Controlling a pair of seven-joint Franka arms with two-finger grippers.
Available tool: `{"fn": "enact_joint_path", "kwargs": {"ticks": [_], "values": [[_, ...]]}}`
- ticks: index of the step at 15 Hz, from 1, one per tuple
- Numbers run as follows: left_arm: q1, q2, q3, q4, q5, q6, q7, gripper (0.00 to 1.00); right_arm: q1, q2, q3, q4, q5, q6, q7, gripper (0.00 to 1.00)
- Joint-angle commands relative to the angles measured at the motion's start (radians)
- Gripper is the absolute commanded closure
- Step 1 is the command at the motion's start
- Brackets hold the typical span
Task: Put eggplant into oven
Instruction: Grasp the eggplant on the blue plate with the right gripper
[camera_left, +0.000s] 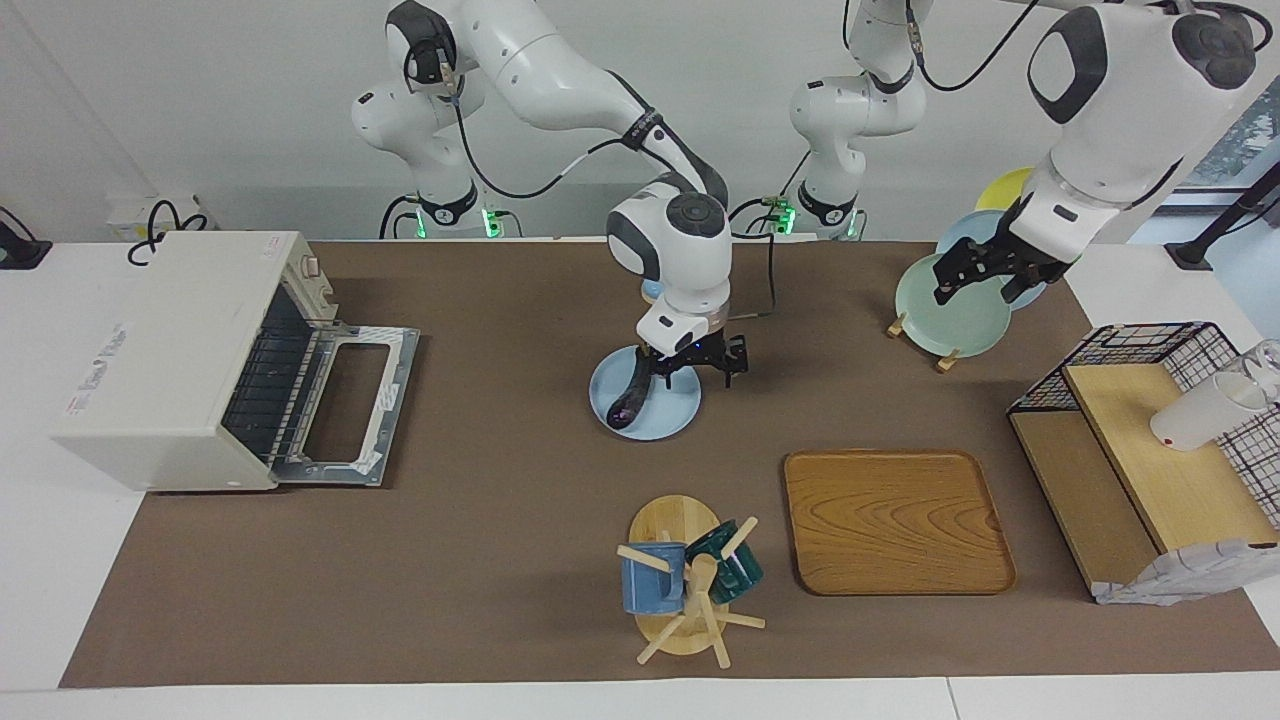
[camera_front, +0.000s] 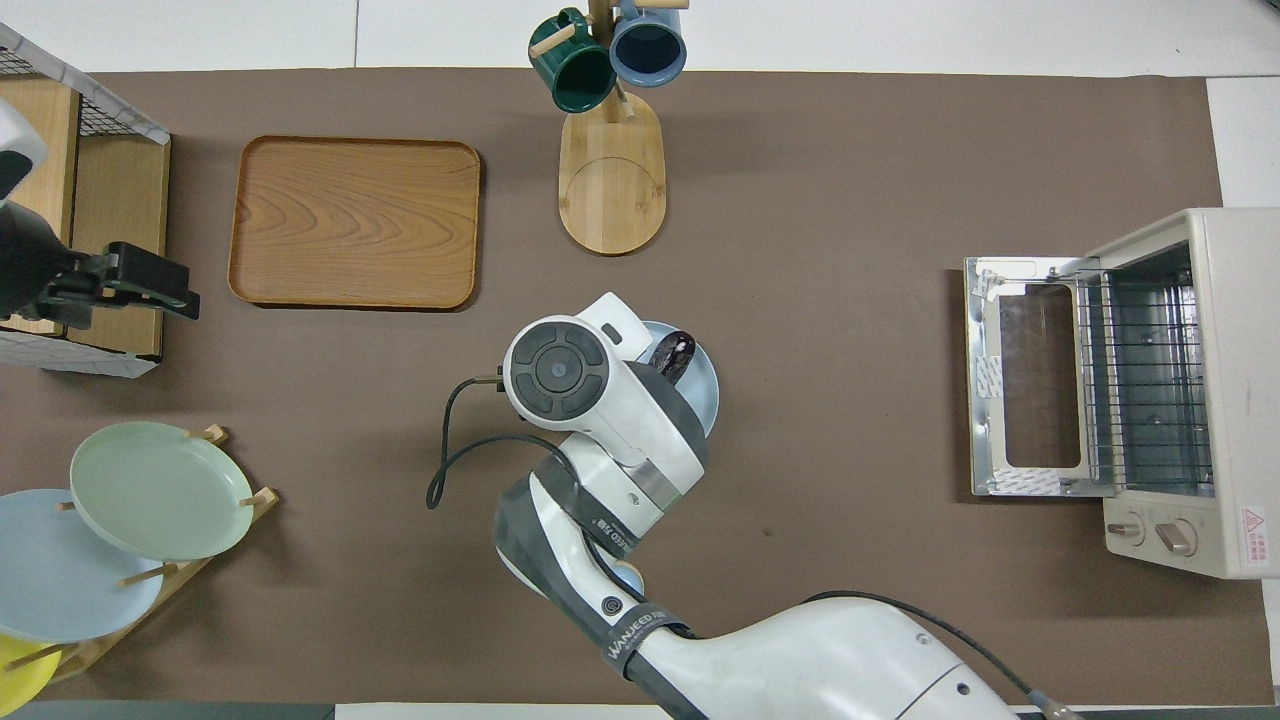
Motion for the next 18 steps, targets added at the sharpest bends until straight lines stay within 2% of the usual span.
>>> {"fn": "enact_joint_path", "kwargs": {"ticks": [1,2,4,5,6,8,10,12,15,18], "values": [[0.011,-0.076,-0.01,-0.082,0.019,-0.011,0.037,0.0,-0.001,-0.019,-0.003,-0.071,-0.066,0.054,0.012,0.0],[0.011,-0.093,-0.01,-0.119,0.019,0.008,0.036,0.0,0.003,-0.021,-0.003,-0.082,-0.067,0.068,0.012,0.06],[0.009,-0.098,-0.01,-0.139,0.019,0.073,0.034,0.0,0.005,-0.025,-0.003,-0.099,-0.067,0.076,0.012,0.6],[0.006,-0.098,-0.008,-0.139,0.019,0.083,0.034,0.0,0.008,-0.028,-0.003,-0.114,-0.067,0.085,0.014,0.73],[0.003,-0.093,-0.007,-0.133,0.022,0.075,0.039,0.0,0.011,-0.036,-0.001,-0.135,-0.067,0.105,0.017,1.0],[-0.009,-0.081,-0.008,-0.121,0.085,0.055,0.05,0.0,0.02,-0.039,-0.003,-0.14,-0.072,0.087,0.012,1.0],[-0.008,-0.056,-0.007,-0.101,0.096,0.046,0.051,0.0,0.016,-0.042,-0.003,-0.128,-0.15,0.031,0.005,1.0],[-0.008,-0.023,-0.004,-0.051,0.096,0.028,0.05,0.0,0.017,-0.047,-0.003,-0.108,-0.173,-0.042,-0.008,1.0],[-0.011,-0.032,0.001,-0.063,0.087,-0.007,0.048,0.0,0.014,-0.051,-0.003,-0.04,-0.242,-0.173,-0.026,1.0],[-0.012,-0.053,0.0,-0.092,0.087,-0.018,0.05,0.0,0.005,-0.097,-0.012,-0.04,-0.254,-0.251,-0.066,1.0]]}}
